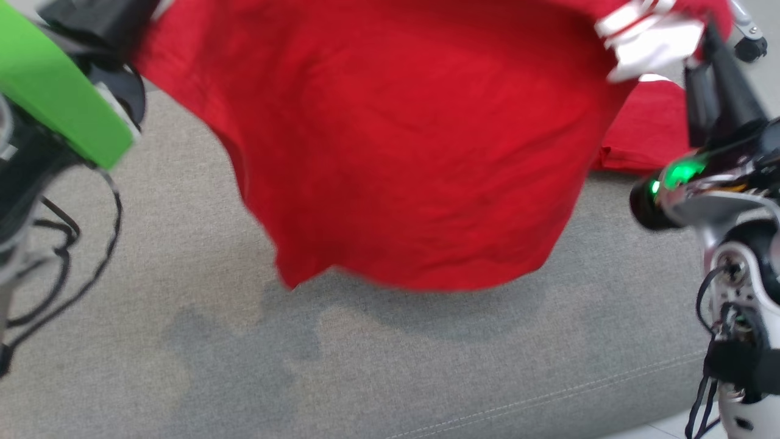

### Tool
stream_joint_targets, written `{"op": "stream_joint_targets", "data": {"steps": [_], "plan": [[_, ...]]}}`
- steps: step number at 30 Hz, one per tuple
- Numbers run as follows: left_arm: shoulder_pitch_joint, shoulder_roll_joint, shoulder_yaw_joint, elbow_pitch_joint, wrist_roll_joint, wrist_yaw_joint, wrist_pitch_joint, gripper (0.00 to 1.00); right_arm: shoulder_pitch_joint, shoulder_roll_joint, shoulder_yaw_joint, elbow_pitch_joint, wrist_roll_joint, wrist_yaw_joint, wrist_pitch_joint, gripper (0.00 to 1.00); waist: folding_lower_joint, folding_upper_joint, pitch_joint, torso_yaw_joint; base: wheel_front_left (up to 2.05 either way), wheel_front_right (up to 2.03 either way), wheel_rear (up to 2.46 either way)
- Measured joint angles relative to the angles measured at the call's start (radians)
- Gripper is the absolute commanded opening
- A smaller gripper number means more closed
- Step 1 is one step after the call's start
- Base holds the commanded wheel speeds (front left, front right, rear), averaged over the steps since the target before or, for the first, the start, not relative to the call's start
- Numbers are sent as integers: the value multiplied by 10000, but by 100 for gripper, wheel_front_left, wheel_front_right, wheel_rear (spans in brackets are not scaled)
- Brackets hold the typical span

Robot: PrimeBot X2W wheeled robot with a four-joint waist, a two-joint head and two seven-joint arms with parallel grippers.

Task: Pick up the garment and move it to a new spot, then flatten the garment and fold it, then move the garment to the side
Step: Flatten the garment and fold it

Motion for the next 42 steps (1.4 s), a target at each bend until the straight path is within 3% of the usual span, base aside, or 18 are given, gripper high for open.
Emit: {"op": "stream_joint_targets", "data": {"steps": [2,10,18,19,21,23,24,26,29,34,39,42], "plan": [[462,-61,-169,138,-84,0,270,0,437,40,173,291,-52,-144,-192,0,0,0,-17,-56,0,0,0],[2486,-802,-1001,1122,-211,2,780,0,1407,157,1099,1457,-391,-59,-696,0,0,0,335,-110,0,0,0],[2812,-1329,-1083,1342,42,2,746,0,1645,-125,1057,3331,-514,-42,-1346,0,0,0,867,-119,0,0,0],[2814,-1392,-1085,1325,65,2,692,0,1644,-178,1062,3530,-581,-42,-1421,12,0,0,928,-120,0,0,0],[2835,-1459,-1072,1317,104,2,665,0,1634,-295,1154,3881,-723,-42,-1501,18,0,0,1043,-126,0,0,0],[2915,-1488,-1095,1348,199,2,660,0,1592,-357,1256,4111,-779,-42,-1521,35,0,0,1146,-133,0,0,0],[2960,-1499,-1103,1394,255,2,606,0,1535,-376,1315,4228,-840,-42,-1553,48,0,0,1188,-135,0,0,0],[3029,-1492,-1078,1463,502,4,543,0,1367,-410,1312,4332,-928,-42,-1680,100,0,0,1255,-137,0,0,0],[3025,-1492,-974,1561,865,4,290,0,948,-454,1170,4343,-978,-42,-1910,100,0,0,1336,-119,0,0,0],[3010,-1526,-688,1655,1206,4,46,0,311,-1093,1507,4194,-2155,-42,-2100,100,0,0,1372,-101,0,0,0],[3006,-1584,-573,1764,1419,2,-123,0,146,-2493,2454,4098,-4295,4,-2276,100,0,0,1383,-97,0,0,0],[3008,-1641,-541,1841,1442,4,-127,0,148,-3519,3904,3937,-6009,433,-1850,100,0,0,1397,-103,0,0,0]]}}
